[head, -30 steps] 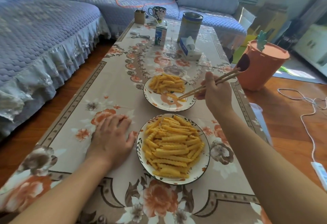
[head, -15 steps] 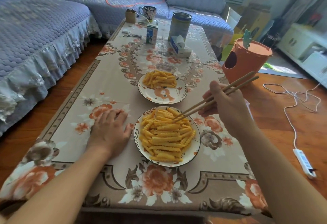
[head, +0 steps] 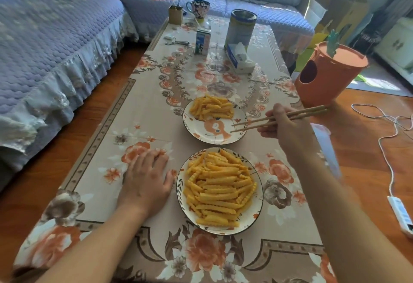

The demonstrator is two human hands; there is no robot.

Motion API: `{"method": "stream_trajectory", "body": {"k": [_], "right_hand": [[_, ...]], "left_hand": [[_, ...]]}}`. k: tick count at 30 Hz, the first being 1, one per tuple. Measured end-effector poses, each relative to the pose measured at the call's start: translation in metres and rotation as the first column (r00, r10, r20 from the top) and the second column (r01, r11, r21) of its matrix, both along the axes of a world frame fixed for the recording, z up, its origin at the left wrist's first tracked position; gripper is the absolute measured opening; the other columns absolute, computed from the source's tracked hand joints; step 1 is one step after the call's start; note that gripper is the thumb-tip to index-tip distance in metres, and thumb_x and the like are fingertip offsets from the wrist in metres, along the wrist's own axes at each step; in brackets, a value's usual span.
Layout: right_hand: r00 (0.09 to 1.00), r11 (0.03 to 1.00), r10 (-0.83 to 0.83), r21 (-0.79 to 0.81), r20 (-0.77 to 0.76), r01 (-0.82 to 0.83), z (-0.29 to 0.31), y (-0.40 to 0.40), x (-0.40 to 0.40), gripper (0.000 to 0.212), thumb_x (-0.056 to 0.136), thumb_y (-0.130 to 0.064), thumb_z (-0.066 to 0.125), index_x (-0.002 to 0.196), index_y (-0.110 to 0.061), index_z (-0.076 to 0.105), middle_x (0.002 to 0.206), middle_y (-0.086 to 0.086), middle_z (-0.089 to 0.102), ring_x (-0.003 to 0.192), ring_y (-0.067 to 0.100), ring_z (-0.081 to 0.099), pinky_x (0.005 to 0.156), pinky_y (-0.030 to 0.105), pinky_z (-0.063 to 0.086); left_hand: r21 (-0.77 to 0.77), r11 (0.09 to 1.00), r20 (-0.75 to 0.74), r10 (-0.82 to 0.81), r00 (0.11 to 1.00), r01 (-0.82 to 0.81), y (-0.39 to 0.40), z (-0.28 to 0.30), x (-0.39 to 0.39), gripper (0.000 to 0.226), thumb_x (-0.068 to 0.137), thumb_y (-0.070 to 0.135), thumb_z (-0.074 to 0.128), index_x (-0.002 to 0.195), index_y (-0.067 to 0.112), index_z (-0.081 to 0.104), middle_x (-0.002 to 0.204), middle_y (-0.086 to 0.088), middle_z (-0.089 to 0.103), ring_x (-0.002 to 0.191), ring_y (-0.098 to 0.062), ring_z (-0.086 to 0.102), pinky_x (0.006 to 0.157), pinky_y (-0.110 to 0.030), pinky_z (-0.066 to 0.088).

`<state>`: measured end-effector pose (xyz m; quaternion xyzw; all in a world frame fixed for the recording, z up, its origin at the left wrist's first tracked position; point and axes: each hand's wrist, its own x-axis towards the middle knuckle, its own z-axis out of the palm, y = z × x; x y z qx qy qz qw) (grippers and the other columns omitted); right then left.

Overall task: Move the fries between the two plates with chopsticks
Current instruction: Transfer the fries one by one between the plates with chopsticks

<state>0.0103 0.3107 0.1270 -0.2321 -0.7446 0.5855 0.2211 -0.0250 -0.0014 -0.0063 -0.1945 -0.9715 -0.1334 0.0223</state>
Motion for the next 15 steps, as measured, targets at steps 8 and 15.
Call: {"method": "stream_trajectory", "body": {"k": [8, 15], "right_hand": [[0.998, 0.991, -0.048, 0.123, -0.036, 0.052, -0.019, -0.01, -0.06, 0.028, 0.105, -0.029, 0.056, 0.082, -0.019, 0.069, 0.069, 0.007, 0.071, 0.063, 0.025, 0.074, 0.067, 0.044, 0.064], [0.995, 0.979, -0.102, 0.175, 0.001, 0.1, -0.028, -0.01, -0.068, 0.032, 0.105, -0.033, 0.055, 0.079, -0.021, 0.068, 0.064, 0.003, 0.072, 0.058, 0.016, 0.073, 0.067, 0.044, 0.064]], "left_hand": [[-0.038, 0.999, 0.034, 0.005, 0.999, -0.004, 0.0, -0.002, -0.006, 0.048, 0.093, 0.047, 0.041, 0.135, 0.026, 0.053, 0.143, -0.002, 0.051, 0.141, -0.025, 0.04, 0.121, -0.048, 0.028], [-0.036, 0.999, 0.04, 0.004, 0.999, -0.002, 0.0, -0.004, -0.008, 0.048, 0.092, 0.045, 0.041, 0.133, 0.026, 0.054, 0.142, -0.002, 0.052, 0.141, -0.026, 0.041, 0.121, -0.048, 0.027]]}}
